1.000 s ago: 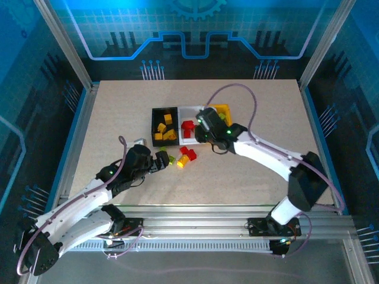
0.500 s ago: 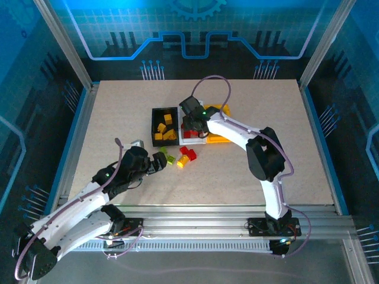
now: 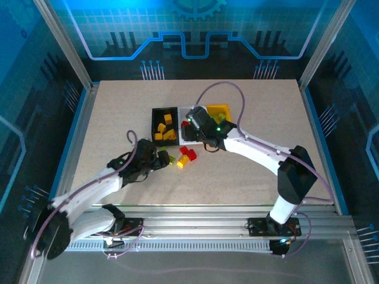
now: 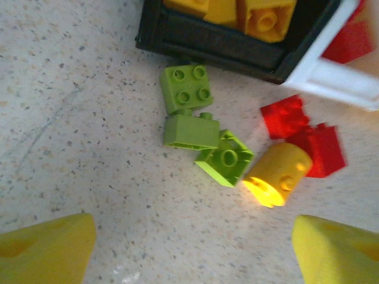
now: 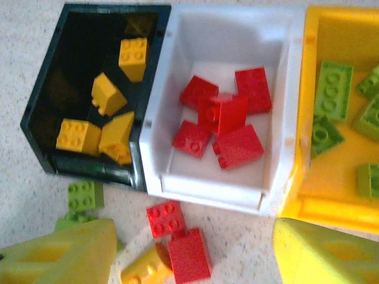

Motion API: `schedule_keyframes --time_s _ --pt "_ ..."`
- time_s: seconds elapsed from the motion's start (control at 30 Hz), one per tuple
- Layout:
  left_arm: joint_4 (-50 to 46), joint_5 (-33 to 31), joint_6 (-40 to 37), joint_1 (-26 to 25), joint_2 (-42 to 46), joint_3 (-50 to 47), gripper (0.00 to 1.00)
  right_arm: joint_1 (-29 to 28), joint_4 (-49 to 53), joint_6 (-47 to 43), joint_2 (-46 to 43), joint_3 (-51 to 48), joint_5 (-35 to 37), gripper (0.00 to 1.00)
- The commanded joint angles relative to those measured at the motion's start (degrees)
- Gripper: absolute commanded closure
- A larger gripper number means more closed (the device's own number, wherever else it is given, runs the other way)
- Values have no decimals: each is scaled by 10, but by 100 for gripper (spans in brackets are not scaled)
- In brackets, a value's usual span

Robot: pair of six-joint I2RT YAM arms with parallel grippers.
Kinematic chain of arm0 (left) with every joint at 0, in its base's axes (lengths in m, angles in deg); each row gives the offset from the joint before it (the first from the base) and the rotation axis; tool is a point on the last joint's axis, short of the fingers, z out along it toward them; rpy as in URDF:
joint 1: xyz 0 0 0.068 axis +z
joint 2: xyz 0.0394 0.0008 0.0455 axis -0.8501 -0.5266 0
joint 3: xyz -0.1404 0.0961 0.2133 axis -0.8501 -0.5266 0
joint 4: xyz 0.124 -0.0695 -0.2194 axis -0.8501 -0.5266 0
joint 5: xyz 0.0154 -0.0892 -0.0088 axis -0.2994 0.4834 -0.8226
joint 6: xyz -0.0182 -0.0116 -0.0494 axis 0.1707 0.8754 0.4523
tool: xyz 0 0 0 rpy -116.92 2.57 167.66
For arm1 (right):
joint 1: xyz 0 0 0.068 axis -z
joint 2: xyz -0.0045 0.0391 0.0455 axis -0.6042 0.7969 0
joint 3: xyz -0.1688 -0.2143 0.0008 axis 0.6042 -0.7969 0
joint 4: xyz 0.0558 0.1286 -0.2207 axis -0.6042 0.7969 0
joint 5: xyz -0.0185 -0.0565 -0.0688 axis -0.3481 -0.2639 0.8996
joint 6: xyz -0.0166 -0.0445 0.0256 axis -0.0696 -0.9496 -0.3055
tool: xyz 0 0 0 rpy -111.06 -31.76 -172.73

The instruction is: Sort the legos into containers by color

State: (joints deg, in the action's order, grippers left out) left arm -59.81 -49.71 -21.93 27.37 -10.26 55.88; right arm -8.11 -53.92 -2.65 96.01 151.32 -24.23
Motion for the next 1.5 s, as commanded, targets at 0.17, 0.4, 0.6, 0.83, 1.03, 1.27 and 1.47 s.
schedule_keyframes --time_s 0.17,0.4,0.6,0.83,1.03,1.27,1.47 --pt "85 -49 -62 4 -173 81 20 1 -30 36 -68 -101 0 30" --pt "92 -65 -73 18 -268 121 25 1 -34 36 -90 -123 0 30" --pt "93 -84 -73 23 -281 112 36 6 -38 33 -98 -131 -3 30" --pt "122 -54 -55 21 -254 59 48 14 -44 37 -96 -134 -9 30" --pt "130 -48 -50 18 -260 35 43 16 -45 39 -99 -133 -9 30" --pt "124 -61 -54 16 -246 31 53 18 -40 38 -103 -132 -8 30" --pt "98 -61 -57 14 -223 44 65 19 -38 43 -107 -135 -9 30"
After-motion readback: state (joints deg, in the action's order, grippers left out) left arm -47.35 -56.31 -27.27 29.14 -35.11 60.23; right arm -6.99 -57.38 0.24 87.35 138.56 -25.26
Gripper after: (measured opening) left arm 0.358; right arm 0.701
